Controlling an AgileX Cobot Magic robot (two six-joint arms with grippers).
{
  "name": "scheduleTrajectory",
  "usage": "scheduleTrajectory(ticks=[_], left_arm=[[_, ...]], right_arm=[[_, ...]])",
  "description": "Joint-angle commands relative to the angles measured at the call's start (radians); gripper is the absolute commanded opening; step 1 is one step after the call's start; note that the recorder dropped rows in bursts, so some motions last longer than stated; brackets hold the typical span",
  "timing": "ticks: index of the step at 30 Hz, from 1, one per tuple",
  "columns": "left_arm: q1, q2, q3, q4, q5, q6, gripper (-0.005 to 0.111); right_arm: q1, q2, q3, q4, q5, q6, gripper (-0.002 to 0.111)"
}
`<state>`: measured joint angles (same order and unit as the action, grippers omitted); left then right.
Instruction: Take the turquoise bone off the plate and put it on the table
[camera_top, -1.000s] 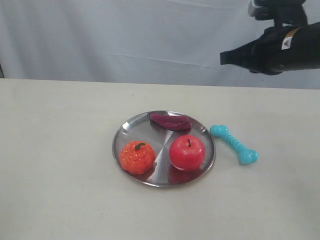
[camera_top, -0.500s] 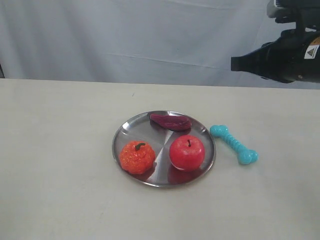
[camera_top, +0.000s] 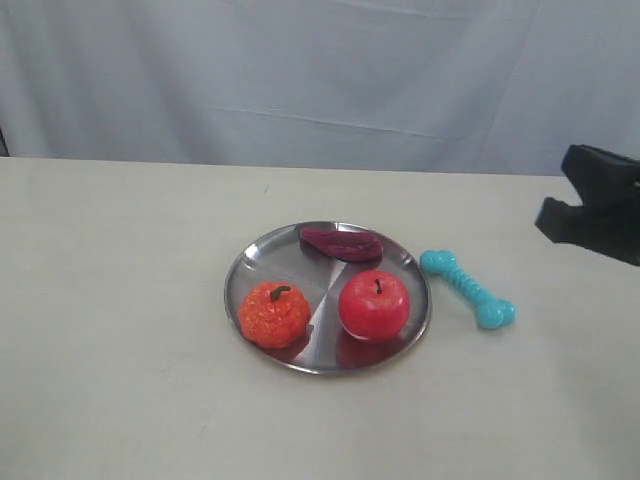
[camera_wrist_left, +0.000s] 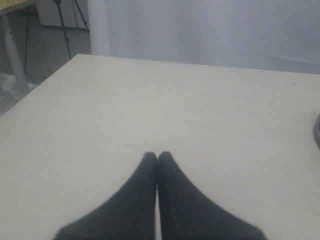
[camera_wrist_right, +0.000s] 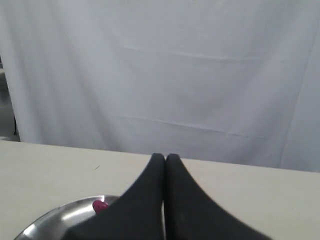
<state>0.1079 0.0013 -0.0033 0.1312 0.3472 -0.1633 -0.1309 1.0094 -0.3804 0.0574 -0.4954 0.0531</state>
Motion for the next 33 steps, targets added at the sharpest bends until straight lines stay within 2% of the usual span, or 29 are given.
scheduleTrajectory(ticks=[1,11,16,24,33], left_arm=[[-0.007,-0.001,0.003,0.000,-0.003,0.000,0.000],[-0.007,-0.001,0.003,0.000,-0.003,-0.002,0.000],[-0.007,-0.001,0.003,0.000,-0.003,-0.002,0.000],[-0.007,-0.001,0.003,0.000,-0.003,-0.002,0.000],[-0.007,-0.001,0.003,0.000,-0.003,-0.002,0.000]], right_arm=[[-0.005,-0.188,0.122,0.005,-0.074,-0.006,0.000],[-0.005,-0.654,0.294,0.002,-0.035,0.256,0.000],[-0.005,-0.815,0.326,0.004,-0.036,0.264,0.000],[-0.005,-0.943,0.326,0.004,-0.044,0.264,0.000],[-0.005,-0.962,0.326,0.004,-0.044,0.259,0.000]])
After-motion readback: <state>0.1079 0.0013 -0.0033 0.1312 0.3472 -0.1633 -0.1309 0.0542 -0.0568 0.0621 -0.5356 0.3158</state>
